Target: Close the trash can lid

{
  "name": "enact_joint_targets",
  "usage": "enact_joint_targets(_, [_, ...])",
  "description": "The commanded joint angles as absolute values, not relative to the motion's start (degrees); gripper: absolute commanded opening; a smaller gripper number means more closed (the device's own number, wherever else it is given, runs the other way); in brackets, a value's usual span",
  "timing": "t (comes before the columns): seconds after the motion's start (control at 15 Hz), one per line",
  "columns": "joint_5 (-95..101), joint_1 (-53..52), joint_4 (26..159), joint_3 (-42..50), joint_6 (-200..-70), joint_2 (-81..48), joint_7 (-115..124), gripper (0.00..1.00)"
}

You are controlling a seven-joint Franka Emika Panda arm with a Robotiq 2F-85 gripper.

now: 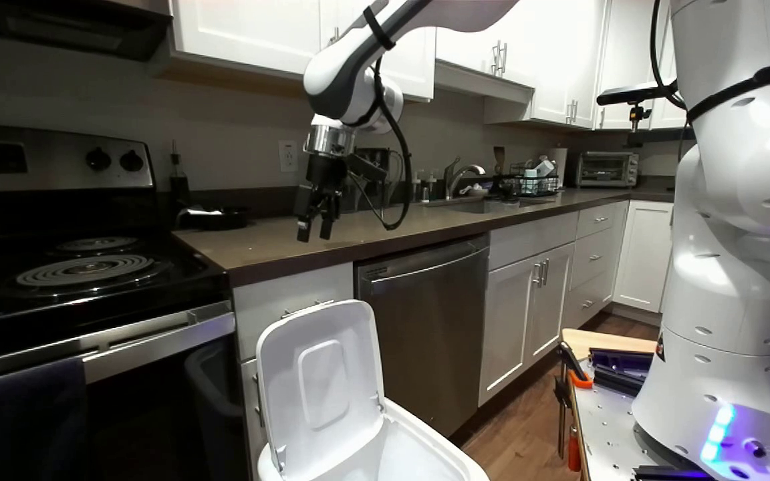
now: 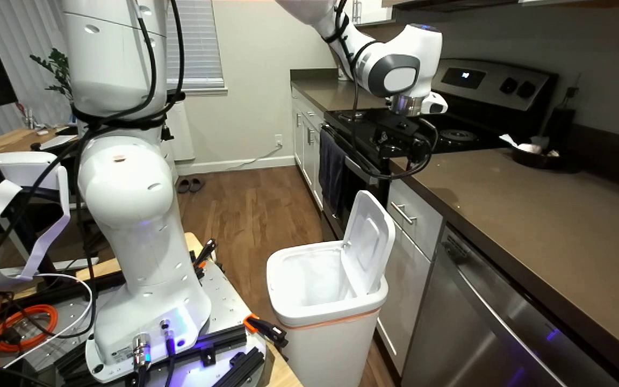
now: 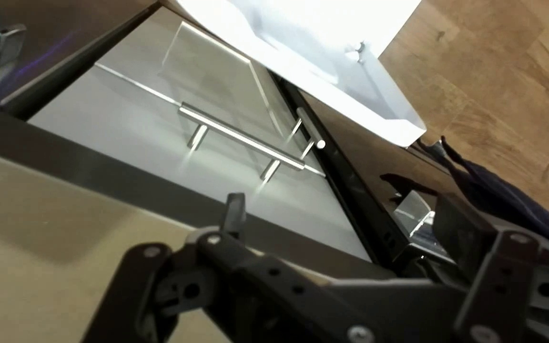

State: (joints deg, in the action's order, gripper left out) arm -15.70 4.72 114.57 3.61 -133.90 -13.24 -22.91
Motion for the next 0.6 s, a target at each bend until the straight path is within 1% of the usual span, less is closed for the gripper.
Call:
enact_joint_targets(0.0, [-13.74,4.89,117.61,2.21,-129.81,-10.85,-19.38,1.00])
enact_joint_targets(0.13, [-12.97,4.38,118.64,2.20,-129.14,-10.70,-16.36,1.00])
enact_joint_targets(0.53, [-14.37,4.08,121.04,1.46,-142.16,-14.77,-11.74,1.00])
